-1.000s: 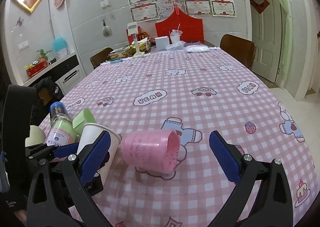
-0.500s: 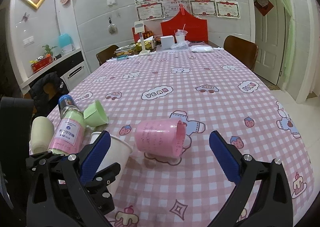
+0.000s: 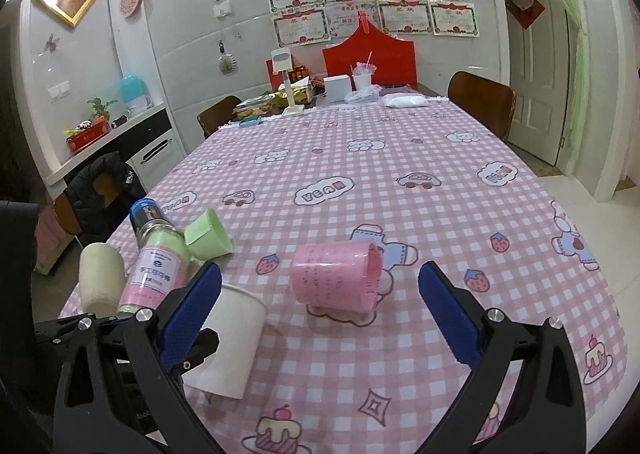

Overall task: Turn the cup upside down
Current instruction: 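Bring the cup to the right gripper while the right gripper closes on it and left releases, then carry the white paper cup upright in the right gripper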

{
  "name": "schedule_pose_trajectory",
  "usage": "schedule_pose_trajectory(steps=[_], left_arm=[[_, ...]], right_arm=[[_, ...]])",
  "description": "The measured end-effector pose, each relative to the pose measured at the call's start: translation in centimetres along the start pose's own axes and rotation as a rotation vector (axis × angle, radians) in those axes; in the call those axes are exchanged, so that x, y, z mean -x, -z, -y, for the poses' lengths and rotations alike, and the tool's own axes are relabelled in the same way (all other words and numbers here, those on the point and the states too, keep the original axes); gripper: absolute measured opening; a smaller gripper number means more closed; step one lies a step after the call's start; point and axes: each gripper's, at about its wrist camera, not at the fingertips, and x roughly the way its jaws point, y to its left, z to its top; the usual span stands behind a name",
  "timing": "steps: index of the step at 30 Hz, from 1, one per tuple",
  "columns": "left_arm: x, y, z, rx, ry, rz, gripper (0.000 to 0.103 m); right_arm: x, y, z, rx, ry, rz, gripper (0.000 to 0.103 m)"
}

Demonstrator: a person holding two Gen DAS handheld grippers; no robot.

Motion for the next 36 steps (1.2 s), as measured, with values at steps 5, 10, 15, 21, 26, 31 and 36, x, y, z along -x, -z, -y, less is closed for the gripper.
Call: schedule_pose_trajectory(steps=[5,10,15,21,26,31,36], left_arm=[[1.5,0.1,-1.8,-0.006,-0.035,0.023,0.062],[3.5,-0.1,-3.5,-0.027,-0.111,0.113,0.068],[4.3,-0.7,-5.4,-0.044,-0.168,0.162,0.07],[4.6,-1.3,-8.1,-0.012,-0.164,0.185,0.07],[4.4,-1.4,-9.8,-0.004,-0.143,0.2,0.071],[4.0,-1.7,-10.5,-0.008,-0.135,0.202,0.071],[3.7,-1.8,-10.9,-0.013,-0.14,0.213,0.071]], right_arm=[[-0.4,0.1,-1.3,0.012,-0.003,-0.023,0.095],[-1.5,0.1,-2.3,0.013,-0.008,-0.063,0.095],[-2.9,0.3,-4.0,0.022,-0.013,-0.116,0.095],[-4.2,0.6,-5.4,0.034,-0.008,-0.153,0.095],[-5.2,0.9,-6.2,0.044,0.009,-0.184,0.095],[-6.7,1.4,-6.8,0.044,0.008,-0.237,0.095],[-7.6,1.7,-7.4,0.046,0.012,-0.263,0.095]])
